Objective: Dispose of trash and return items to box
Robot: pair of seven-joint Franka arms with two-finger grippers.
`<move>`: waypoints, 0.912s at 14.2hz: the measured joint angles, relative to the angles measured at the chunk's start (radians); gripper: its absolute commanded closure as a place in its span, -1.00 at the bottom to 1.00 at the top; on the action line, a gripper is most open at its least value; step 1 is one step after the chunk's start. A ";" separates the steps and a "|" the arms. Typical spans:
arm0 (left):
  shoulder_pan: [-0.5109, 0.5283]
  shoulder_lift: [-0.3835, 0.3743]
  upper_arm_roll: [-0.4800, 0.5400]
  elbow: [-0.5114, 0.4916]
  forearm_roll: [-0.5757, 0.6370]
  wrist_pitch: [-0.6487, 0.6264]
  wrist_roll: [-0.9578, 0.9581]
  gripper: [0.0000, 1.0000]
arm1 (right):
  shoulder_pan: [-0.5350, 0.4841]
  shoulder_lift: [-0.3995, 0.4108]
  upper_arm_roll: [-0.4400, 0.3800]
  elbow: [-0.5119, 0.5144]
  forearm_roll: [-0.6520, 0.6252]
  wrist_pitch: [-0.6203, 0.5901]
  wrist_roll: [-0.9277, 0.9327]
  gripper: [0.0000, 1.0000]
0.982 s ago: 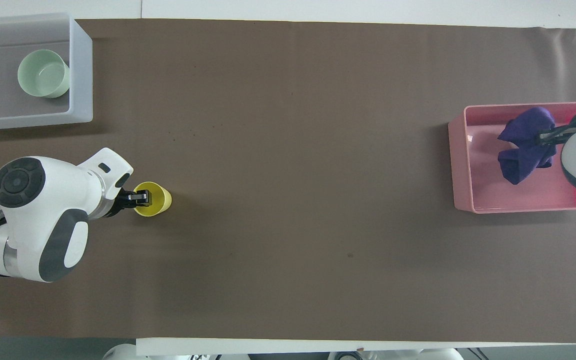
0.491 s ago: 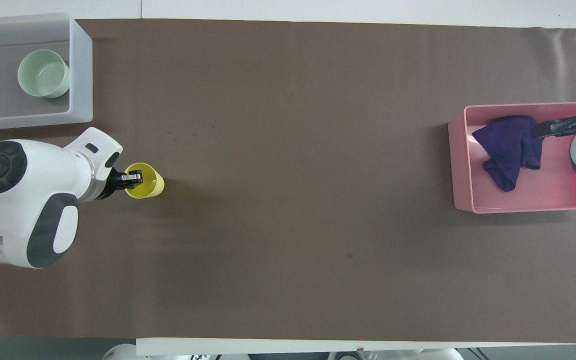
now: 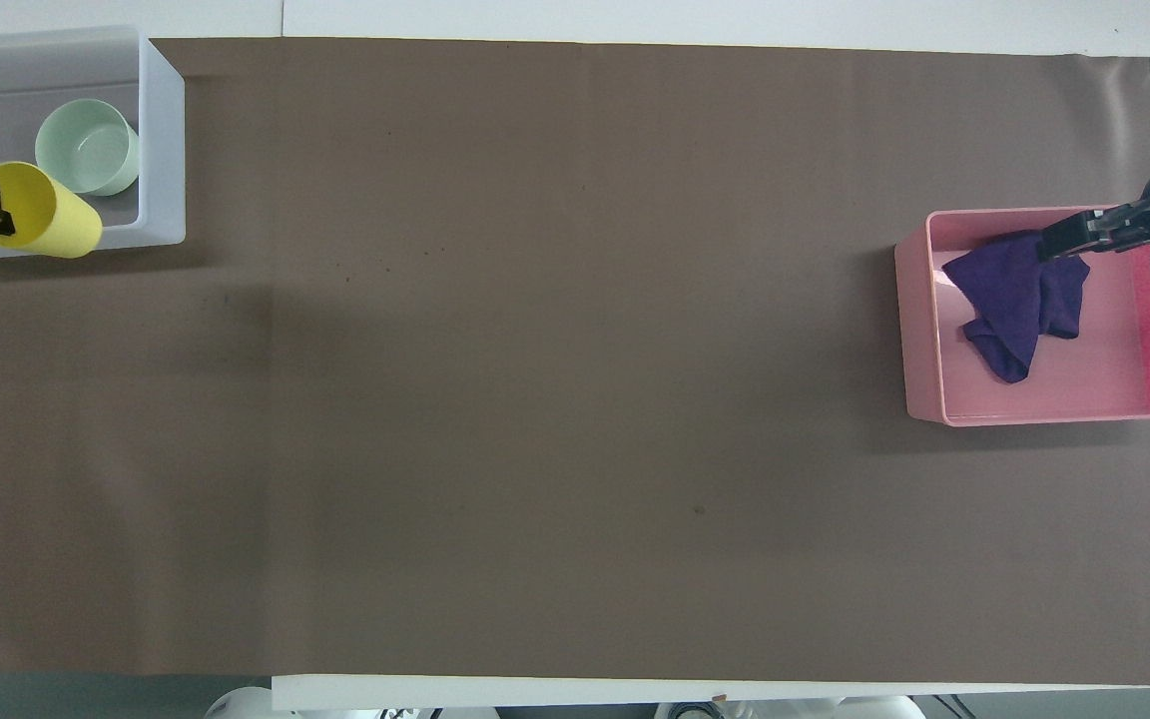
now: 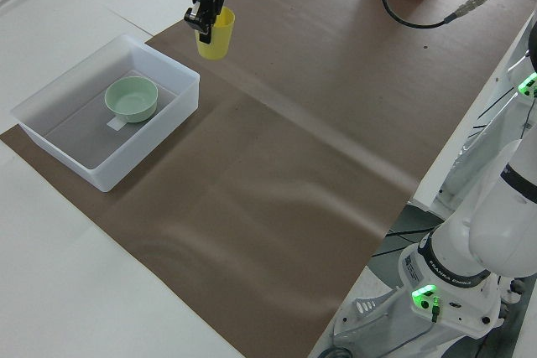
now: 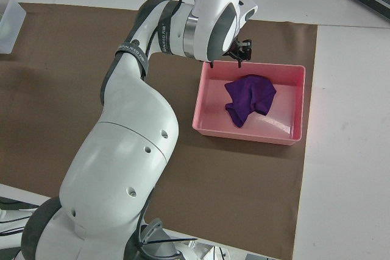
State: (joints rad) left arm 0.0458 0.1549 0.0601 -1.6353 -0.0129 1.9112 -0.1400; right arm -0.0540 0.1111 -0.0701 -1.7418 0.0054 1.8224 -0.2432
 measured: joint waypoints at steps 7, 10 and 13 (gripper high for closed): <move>0.080 0.302 -0.018 0.102 -0.043 0.329 0.077 0.77 | 0.077 -0.069 0.003 0.043 0.000 -0.204 0.077 -0.66; 0.071 0.329 -0.020 0.098 -0.043 0.381 0.081 -1.00 | 0.076 -0.097 0.003 0.057 -0.010 -0.272 0.077 -0.69; 0.060 0.330 -0.020 0.076 -0.043 0.433 0.083 -1.00 | 0.076 -0.112 0.003 0.119 -0.021 -0.366 0.077 -0.73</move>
State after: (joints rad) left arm 0.1061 0.4849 0.0398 -1.5598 -0.0558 2.3438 -0.0572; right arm 0.0224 -0.0010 -0.0673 -1.6226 -0.0156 1.4560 -0.1659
